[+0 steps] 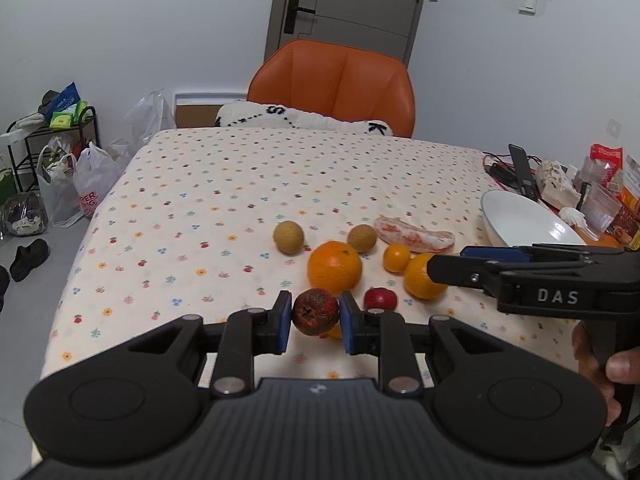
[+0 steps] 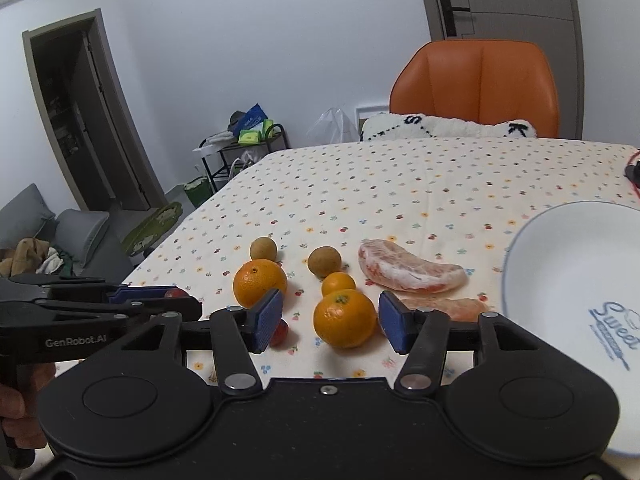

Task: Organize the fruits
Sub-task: 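Close the right tool on a mandarin while the left tool holds the dark red fruit, then carry the mandarin with the right tool while the left tool carries the red fruit over the plate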

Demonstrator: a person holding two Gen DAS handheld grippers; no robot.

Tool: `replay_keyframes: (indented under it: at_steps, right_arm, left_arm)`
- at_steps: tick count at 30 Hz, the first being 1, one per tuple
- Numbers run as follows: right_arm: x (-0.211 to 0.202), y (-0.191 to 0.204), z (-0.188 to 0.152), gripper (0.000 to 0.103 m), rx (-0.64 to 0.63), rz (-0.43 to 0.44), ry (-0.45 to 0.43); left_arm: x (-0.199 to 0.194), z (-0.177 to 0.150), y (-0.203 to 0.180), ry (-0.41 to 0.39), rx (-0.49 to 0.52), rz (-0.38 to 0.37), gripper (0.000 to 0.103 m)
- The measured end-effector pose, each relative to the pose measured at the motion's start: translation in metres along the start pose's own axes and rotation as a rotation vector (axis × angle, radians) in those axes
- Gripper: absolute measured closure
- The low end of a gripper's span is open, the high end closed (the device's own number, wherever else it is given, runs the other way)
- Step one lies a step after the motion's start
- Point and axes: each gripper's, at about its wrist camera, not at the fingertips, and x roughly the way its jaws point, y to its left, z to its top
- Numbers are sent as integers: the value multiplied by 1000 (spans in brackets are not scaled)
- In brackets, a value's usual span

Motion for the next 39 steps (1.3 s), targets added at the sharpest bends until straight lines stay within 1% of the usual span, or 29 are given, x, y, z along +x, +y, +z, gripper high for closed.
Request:
replay_keyframes:
  at_steps: [3, 7, 11, 13, 15, 19, 21, 29, 35, 39]
  right_arm:
    - [9, 5, -1, 51, -31, -14, 9]
    - [15, 6, -2, 61, -53, -60, 29]
    - [18, 7, -4, 62, -71, -39, 56]
    - [27, 8, -7, 64, -70, -34, 107]
    - [26, 11, -10, 66, -101, -51, 89]
    - [14, 2, -10, 66, -39, -16, 59]
    - [7, 0, -10, 66, -35, -26, 45]
    - [-28, -10, -8, 66, 1, -22, -11]
    - [-61, -21, -4, 66, 8, -48, -73]
    - [-75, -29, -4, 66, 19, -72, -96]
  left_arm:
    - [2, -2, 6, 6, -14, -1, 79]
    - [3, -3, 10, 8, -23, -8, 79]
    - [1, -2, 9, 3, -12, -11, 79]
    - [0, -1, 7, 0, -11, -14, 79]
    - [-1, 0, 4, -4, -6, -16, 79]
    - [-4, 1, -2, -9, 5, -14, 79]
    - [-5, 2, -5, -9, 9, -14, 79]
    - [-1, 9, -29, -23, 43, -37, 79]
    - [1, 14, -50, -39, 68, -65, 79]
    - [2, 17, -62, -43, 84, -80, 79]
